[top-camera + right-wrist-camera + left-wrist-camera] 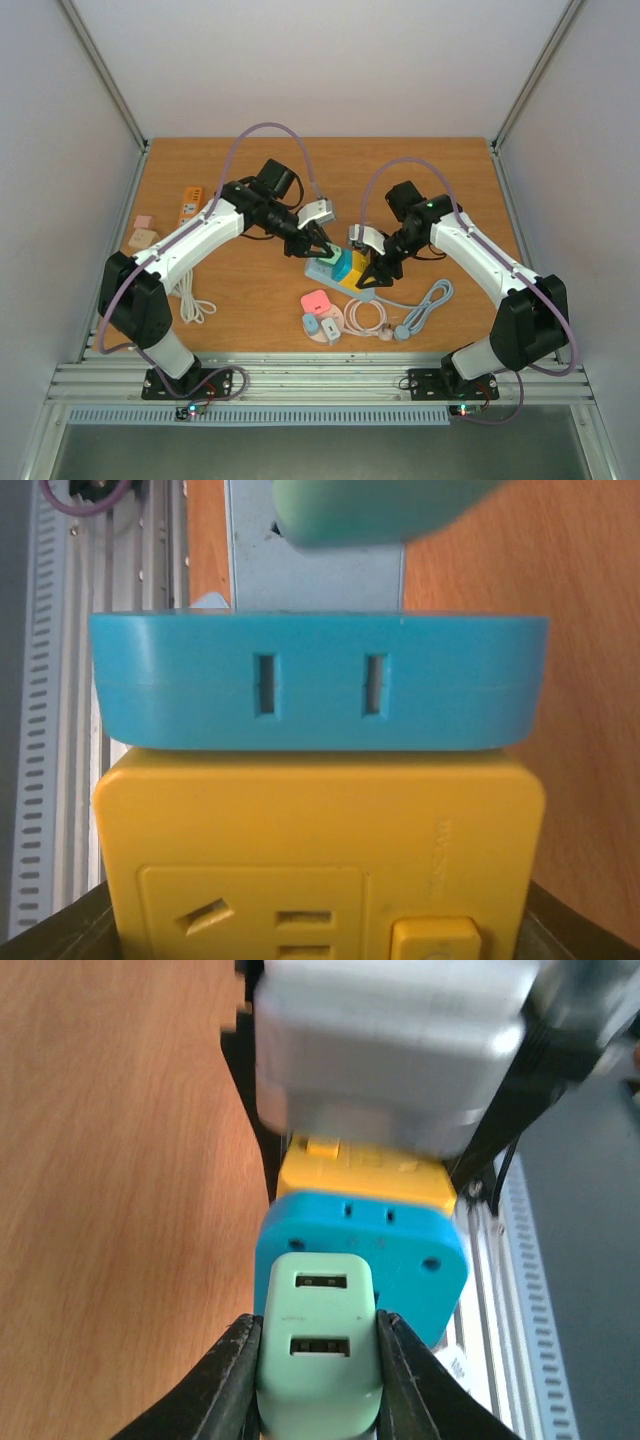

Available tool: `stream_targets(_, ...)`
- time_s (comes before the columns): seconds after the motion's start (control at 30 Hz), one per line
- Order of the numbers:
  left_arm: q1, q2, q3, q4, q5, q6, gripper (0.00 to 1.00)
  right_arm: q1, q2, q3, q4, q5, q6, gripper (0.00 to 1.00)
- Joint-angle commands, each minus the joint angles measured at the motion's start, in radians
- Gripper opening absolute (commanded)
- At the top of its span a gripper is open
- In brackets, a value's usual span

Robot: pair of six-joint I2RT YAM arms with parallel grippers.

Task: Pull the plug off the socket
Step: Remove the plug from the socket.

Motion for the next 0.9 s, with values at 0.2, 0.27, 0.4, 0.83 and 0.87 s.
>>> stream_targets(0.2,-0.039,-0.022,0.054,0.103,0.112,-0.013,0.0,0.006,0.027,0.01,0.006,0.046,0.031,0.01)
stream_targets(0.27,-0.038,-0.017,0.07,0.094,0.122,-0.016,0.0,0.005,0.028,0.011,0.008,0.047,0.032,0.01)
stream_targets(0.4,-0.024,-0.022,0.069,0.094,0.122,-0.017,0.01,0.005,0.031,0.009,0.023,0.066,0.047,0.01)
stream_targets(0.83,0.088,-0.077,-0.039,0.176,0.074,-0.044,0.0,-0.009,0.04,0.001,0.136,0.193,0.146,0.01)
stream_targets(0.87,0.092,-0.077,-0.051,0.193,0.057,-0.06,0.0,-0.011,0.041,0.002,0.143,0.201,0.152,0.01)
